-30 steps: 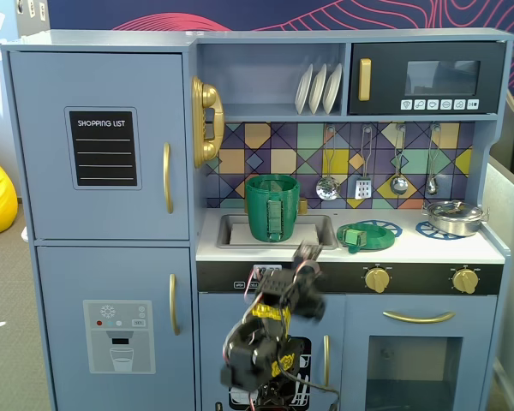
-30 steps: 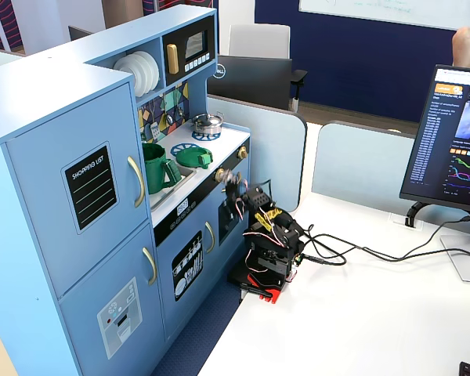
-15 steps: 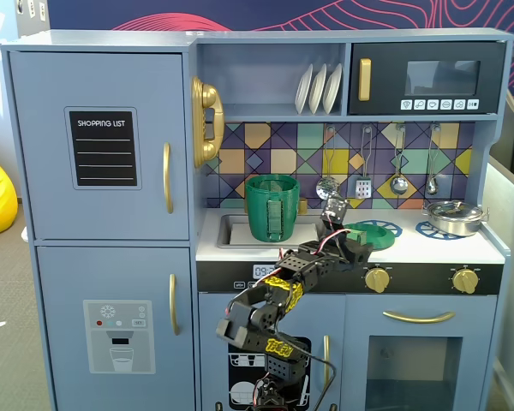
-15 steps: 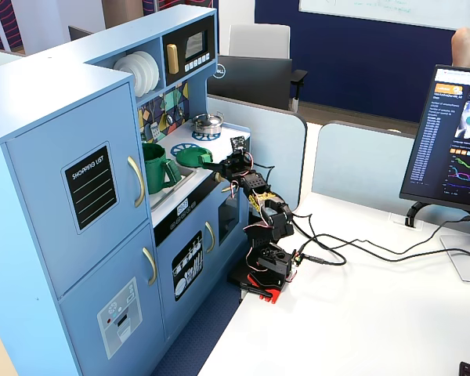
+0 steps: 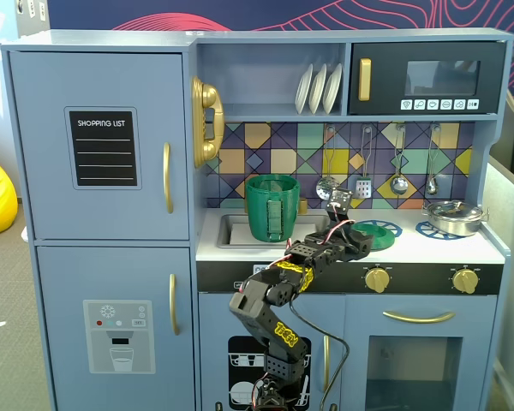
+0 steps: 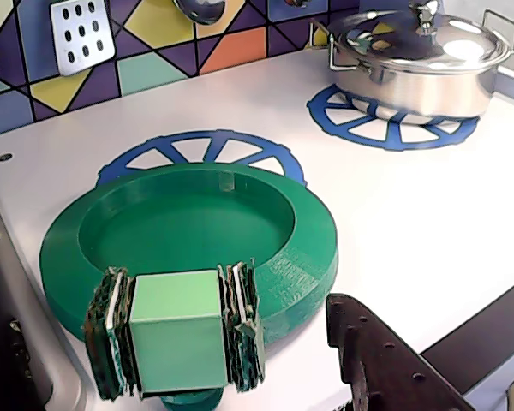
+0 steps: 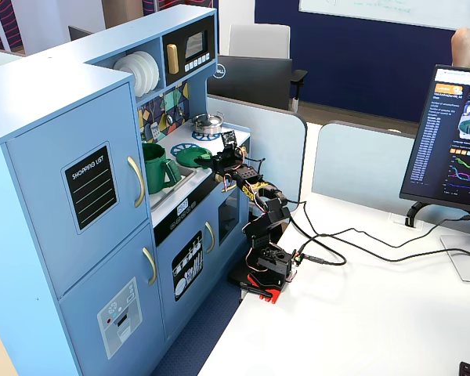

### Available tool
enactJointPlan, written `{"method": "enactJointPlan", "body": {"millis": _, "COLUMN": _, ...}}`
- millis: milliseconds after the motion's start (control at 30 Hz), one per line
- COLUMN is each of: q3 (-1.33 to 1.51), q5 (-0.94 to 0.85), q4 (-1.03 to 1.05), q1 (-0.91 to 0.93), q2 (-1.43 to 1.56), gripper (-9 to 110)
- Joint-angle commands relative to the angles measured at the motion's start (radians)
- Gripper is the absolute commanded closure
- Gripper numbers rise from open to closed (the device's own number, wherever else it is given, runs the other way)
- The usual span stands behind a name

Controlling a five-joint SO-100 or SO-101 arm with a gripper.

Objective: Pick up the lid from the counter and put it on the green recipient

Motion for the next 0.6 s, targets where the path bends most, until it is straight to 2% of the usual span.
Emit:
{"method": "enactJointPlan", "body": {"millis": 0, "q3": -0.089, "q5": -0.011, "q4": -0.057, "q1": -0.028, "q2": -0.035, "gripper": 64}}
{"method": "enactJointPlan", "body": {"millis": 300, "q3": -0.166, "q5": -0.017, "q4": -0.092, "q1": -0.051, "q2": -0.158, "gripper": 68}}
{"method": "enactJointPlan", "body": {"millis": 567, "q3": -0.201, "q5": -0.052, "q4": -0.089, "q1": -0.087, "q2": -0.195, "gripper": 100}}
